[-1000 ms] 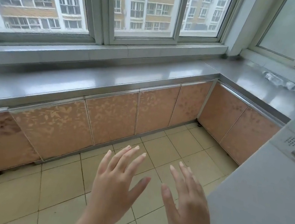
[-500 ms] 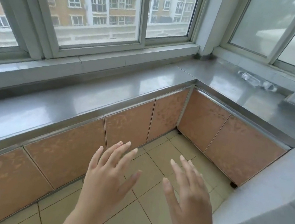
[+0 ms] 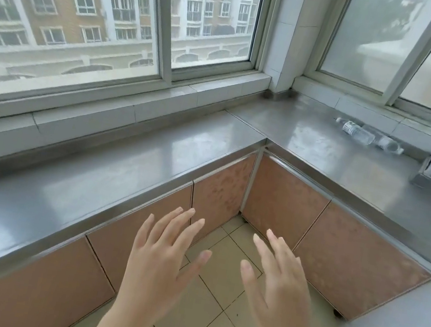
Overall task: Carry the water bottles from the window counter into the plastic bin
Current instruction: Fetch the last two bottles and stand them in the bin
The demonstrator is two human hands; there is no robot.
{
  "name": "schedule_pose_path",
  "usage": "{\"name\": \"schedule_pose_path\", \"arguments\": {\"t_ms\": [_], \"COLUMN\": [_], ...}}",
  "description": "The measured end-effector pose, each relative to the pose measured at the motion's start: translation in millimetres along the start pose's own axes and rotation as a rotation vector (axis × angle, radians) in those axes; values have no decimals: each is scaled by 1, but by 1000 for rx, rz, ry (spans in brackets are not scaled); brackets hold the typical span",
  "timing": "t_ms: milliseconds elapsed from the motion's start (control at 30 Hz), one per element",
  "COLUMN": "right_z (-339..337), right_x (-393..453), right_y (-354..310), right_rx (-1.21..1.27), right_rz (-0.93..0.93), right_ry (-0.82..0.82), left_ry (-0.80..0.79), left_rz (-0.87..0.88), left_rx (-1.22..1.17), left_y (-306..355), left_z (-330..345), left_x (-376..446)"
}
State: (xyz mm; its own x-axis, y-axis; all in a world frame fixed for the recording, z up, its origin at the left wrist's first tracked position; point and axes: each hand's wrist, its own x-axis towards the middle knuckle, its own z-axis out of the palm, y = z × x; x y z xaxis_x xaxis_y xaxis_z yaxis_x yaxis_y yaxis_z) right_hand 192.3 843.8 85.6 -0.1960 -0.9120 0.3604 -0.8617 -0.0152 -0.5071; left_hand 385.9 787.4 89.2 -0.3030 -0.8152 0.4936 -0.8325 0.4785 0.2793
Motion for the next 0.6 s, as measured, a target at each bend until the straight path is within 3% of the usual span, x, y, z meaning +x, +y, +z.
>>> {"name": "schedule_pose_path", "arguments": {"t_ms": [267, 600], "right_z": [-5, -4], "right_x": [152, 290], "right_y": [81, 181], "right_rx": [-62, -114], "right_rz": [-34, 135], "right_ry": [-30, 23], "left_ry": [-10, -87], "left_rz": [-10, 71], "left_rx": [-17, -89], "left_y": [27, 47], "left_z": [76, 196], "left_x": [148, 308]}}
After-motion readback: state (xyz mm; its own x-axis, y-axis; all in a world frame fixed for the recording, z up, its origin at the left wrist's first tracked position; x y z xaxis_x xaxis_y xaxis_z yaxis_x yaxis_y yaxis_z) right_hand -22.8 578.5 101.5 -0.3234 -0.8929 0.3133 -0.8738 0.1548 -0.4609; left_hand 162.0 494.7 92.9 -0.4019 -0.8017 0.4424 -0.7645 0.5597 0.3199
